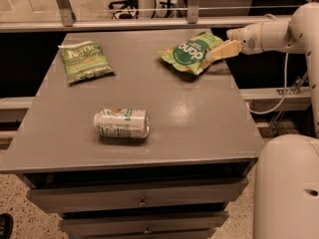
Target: Pick green rice chip bag
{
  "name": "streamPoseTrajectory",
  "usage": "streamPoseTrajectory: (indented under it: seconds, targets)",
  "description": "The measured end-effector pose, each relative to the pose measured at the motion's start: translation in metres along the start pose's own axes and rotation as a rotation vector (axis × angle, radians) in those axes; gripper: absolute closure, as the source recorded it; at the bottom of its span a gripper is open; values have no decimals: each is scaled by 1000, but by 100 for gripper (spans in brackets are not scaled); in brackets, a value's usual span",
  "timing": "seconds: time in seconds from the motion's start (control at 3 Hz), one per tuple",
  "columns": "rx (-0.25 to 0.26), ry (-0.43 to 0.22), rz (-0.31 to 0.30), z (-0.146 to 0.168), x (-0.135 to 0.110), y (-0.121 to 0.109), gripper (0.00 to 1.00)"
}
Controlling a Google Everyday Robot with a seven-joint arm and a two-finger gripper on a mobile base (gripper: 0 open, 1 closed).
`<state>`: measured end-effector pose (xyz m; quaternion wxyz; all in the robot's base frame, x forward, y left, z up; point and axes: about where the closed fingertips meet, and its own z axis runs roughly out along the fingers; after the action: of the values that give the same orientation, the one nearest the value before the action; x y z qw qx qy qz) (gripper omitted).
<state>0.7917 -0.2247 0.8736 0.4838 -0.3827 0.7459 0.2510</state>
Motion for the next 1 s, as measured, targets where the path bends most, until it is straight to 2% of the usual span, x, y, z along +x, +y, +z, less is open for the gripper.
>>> streamPoseTrajectory:
  seconds: [0.33, 0.67, 1.0]
  targets:
    - [-40, 34, 31, 13, 10, 6, 1]
    - [-28, 55, 26, 14, 8, 4, 23]
    - [9, 66, 11, 3, 0, 0, 54]
